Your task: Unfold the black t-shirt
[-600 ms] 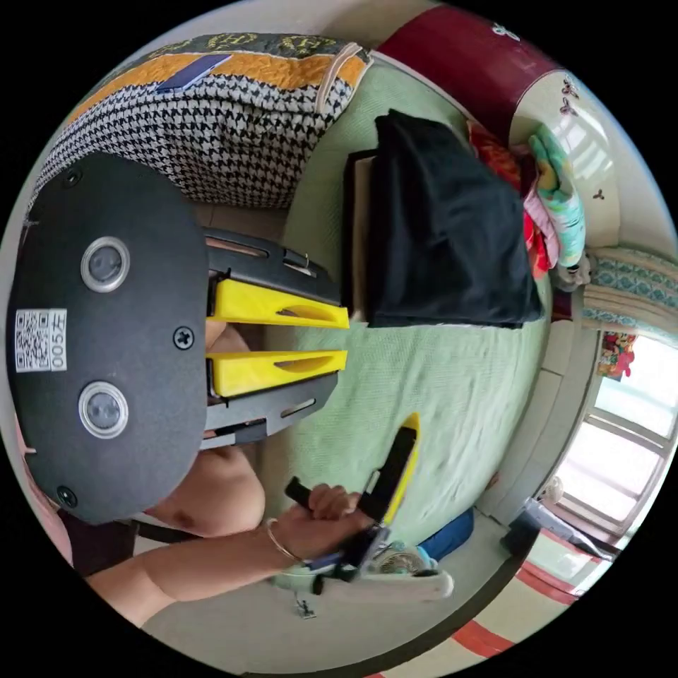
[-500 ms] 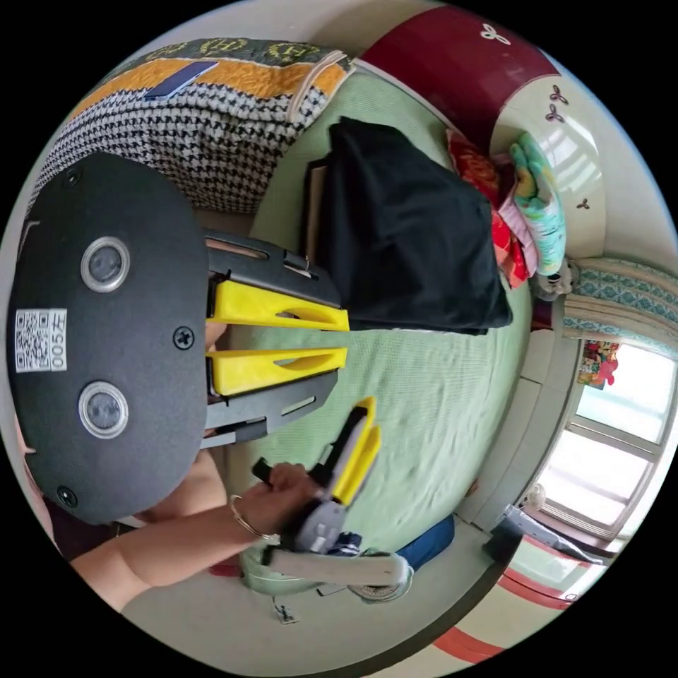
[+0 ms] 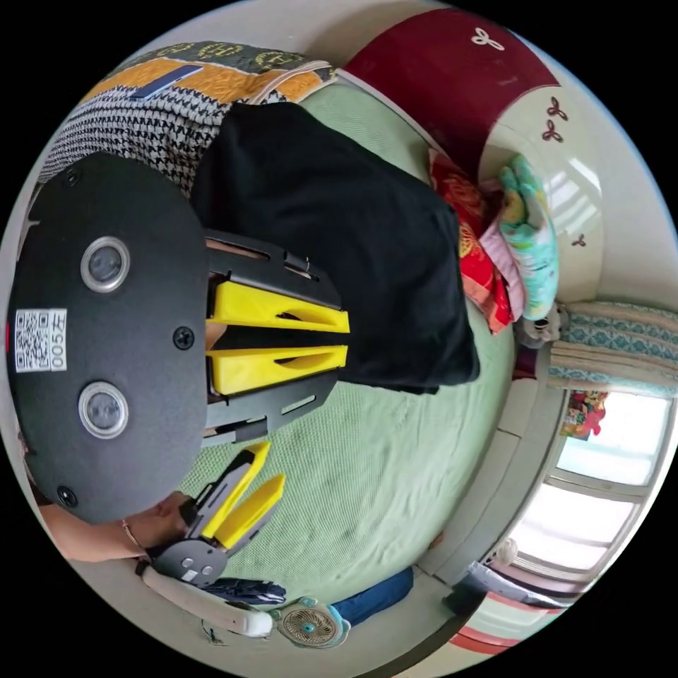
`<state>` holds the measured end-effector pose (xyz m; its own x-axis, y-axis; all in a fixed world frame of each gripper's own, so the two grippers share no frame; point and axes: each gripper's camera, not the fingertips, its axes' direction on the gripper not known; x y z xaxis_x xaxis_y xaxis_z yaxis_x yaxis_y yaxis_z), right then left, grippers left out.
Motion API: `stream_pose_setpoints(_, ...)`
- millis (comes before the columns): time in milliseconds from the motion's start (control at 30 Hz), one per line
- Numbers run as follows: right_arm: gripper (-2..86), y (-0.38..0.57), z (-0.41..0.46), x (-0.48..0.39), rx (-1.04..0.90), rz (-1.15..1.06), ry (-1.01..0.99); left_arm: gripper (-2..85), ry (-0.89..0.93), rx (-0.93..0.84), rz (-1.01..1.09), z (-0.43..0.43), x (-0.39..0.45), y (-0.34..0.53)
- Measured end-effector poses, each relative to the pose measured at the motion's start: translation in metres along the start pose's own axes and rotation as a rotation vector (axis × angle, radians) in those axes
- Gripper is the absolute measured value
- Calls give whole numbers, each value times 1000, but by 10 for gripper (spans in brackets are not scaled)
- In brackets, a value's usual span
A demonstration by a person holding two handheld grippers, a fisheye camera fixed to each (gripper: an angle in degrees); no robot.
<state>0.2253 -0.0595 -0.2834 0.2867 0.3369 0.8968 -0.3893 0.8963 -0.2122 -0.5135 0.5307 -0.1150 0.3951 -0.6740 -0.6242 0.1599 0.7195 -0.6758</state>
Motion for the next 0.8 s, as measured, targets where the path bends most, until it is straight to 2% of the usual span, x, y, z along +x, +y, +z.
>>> stream_pose_setpoints(233,145,-11,-1,-20,46,-26,-18,51,-9,39,34,-15,-40,-18)
stream_pose_setpoints(467,137,-24,5,-35,37,-27,-70,53,68,76,29,-31,-84,-31)
stream_pose_setpoints(667,138,-90,0,-65,102,-100,-83,53,145,96,6,-40,-117,-37)
stream_pose_setpoints(800,138,-127,16,-81,71,-111,-89,53,173,110,13,-43,-133,-41)
